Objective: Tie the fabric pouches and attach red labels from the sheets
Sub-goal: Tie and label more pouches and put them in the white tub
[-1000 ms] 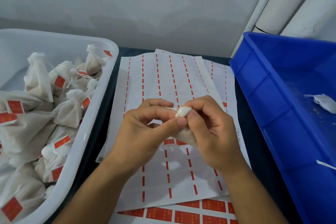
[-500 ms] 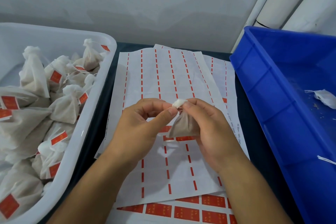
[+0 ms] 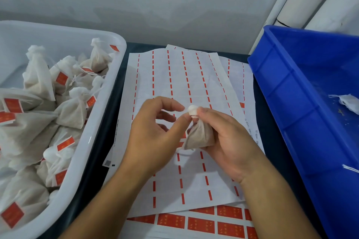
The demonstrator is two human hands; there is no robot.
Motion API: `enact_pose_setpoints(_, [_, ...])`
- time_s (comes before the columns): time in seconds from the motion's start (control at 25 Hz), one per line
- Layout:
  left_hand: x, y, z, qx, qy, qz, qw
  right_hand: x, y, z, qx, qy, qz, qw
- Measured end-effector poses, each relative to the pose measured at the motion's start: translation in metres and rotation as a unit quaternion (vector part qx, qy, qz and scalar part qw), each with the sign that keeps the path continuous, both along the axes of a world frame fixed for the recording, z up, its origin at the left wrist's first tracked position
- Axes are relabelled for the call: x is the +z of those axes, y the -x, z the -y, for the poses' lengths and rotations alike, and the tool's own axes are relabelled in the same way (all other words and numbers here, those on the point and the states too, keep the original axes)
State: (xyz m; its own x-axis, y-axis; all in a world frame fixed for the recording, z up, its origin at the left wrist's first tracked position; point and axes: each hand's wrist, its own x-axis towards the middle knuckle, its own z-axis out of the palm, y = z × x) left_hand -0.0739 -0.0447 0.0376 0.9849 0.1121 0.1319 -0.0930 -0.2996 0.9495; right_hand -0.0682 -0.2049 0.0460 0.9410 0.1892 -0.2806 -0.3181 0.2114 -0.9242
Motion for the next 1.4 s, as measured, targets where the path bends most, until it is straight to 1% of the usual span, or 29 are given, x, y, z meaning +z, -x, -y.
enact_pose_setpoints(0.12, [-0.003, 0.001, -0.002, 0.001, -0.109, 0.128, 0.986, -0.002, 0.0, -0.001, -0.001, 0.027, 0.003, 1.0])
enact_pose_setpoints(0.16, [-0.004, 0.001, -0.003, -0.002, -0.135, 0.151, 0.979, -0.002, 0.0, -0.002, -0.003, 0.034, 0.003, 0.999])
enact_pose_setpoints(0.24, [-0.006, 0.001, -0.004, -0.007, -0.167, 0.17, 0.971, -0.001, 0.0, -0.001, -0.011, 0.044, 0.004, 0.999])
enact_pose_setpoints(0.36, [-0.007, 0.001, -0.006, -0.024, -0.179, 0.16, 0.971, -0.001, 0.0, 0.001, -0.018, 0.08, 0.012, 0.997])
enact_pose_setpoints(0.52, [-0.005, 0.001, -0.006, -0.044, -0.181, 0.163, 0.969, -0.002, 0.0, 0.0, -0.023, 0.173, 0.034, 0.984])
enact_pose_setpoints(0.76, [-0.004, -0.001, -0.008, -0.041, -0.223, 0.164, 0.96, -0.003, 0.001, 0.0, -0.018, 0.277, 0.115, 0.954])
enact_pose_setpoints(0.88, [-0.003, 0.0, -0.006, -0.045, -0.243, 0.11, 0.963, -0.008, 0.001, 0.0, -0.027, 0.3, 0.167, 0.939])
enact_pose_setpoints(0.92, [-0.003, 0.001, -0.005, -0.055, -0.236, 0.086, 0.966, -0.009, 0.001, 0.0, -0.027, 0.303, 0.189, 0.934])
enact_pose_setpoints(0.96, [-0.003, 0.001, -0.005, -0.069, -0.203, 0.056, 0.975, -0.009, 0.002, 0.0, -0.026, 0.306, 0.213, 0.928])
enact_pose_setpoints(1.04, [-0.001, 0.0, -0.005, -0.102, -0.077, -0.035, 0.991, -0.009, 0.003, -0.003, -0.026, 0.307, 0.253, 0.917])
enact_pose_setpoints(1.12, [0.002, -0.001, -0.004, -0.115, 0.012, -0.126, 0.985, -0.008, 0.005, -0.007, -0.034, 0.307, 0.277, 0.91])
enact_pose_setpoints(1.2, [0.006, -0.002, -0.003, -0.113, 0.107, -0.185, 0.97, -0.006, 0.007, -0.009, -0.042, 0.307, 0.293, 0.905])
enact_pose_setpoints(1.28, [0.013, -0.001, -0.003, -0.103, 0.242, -0.225, 0.938, -0.003, 0.01, -0.01, -0.032, 0.313, 0.3, 0.9])
enact_pose_setpoints(1.36, [0.021, -0.001, -0.006, -0.091, 0.35, -0.233, 0.903, -0.001, 0.012, -0.01, -0.011, 0.326, 0.299, 0.897])
enact_pose_setpoints(1.4, [0.024, -0.001, -0.008, -0.087, 0.381, -0.225, 0.892, 0.0, 0.012, -0.01, -0.001, 0.335, 0.3, 0.893])
